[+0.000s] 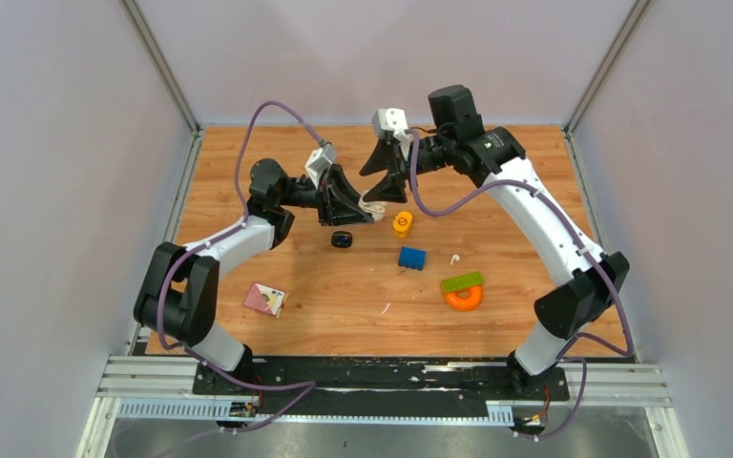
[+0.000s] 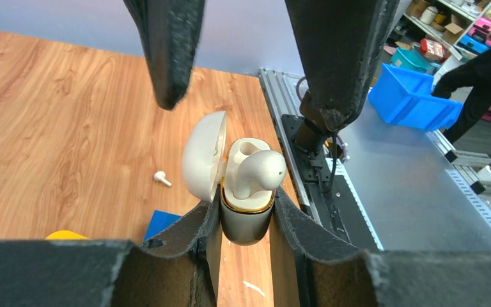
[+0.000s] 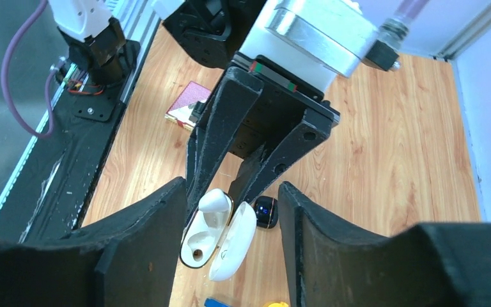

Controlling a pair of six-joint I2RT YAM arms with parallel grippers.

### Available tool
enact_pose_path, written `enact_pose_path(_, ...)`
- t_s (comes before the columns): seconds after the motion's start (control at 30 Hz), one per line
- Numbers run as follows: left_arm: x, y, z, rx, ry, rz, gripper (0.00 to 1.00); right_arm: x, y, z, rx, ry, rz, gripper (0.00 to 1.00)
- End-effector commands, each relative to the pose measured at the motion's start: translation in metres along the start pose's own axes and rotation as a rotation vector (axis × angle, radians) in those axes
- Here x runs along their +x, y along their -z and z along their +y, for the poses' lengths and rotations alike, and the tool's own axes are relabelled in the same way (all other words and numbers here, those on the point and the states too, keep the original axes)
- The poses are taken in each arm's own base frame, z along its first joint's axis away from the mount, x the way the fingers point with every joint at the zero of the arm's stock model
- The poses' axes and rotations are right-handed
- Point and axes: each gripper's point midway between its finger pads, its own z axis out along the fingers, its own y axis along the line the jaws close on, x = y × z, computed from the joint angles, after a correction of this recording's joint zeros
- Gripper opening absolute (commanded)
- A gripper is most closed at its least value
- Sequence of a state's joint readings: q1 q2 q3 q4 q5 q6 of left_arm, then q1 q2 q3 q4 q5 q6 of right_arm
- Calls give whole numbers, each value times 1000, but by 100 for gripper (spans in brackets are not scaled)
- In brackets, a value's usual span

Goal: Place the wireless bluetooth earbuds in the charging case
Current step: Insert the left earbud into the left side groove of the charging case.

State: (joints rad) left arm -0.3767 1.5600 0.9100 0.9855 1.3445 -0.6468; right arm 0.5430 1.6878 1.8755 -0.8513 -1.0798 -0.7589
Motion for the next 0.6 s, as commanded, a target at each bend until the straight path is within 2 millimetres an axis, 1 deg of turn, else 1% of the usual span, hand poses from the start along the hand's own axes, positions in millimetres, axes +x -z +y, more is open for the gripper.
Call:
enact_pose_path(0.0, -22, -3, -1, -22, -85, -40, 0, -29, 9, -11, 129, -64, -44, 56)
enact_pose_path(0.2, -20, -3, 9, -67, -63, -64, 0, -4, 2, -16, 220, -238, 66, 65)
enact_pose_path(0.27, -21, -3, 10, -72, -61, -68, 0, 0, 0, -17, 220, -284, 79, 67)
enact_pose_path(0.4, -21, -3, 10, -73, -55, -70, 0, 6, -3, -16, 223, -300, 96, 69)
enact_pose_path(0.57, -20, -2, 9, -73, -52, -70, 0, 16, -1, -23, 262, -304, 132, 68)
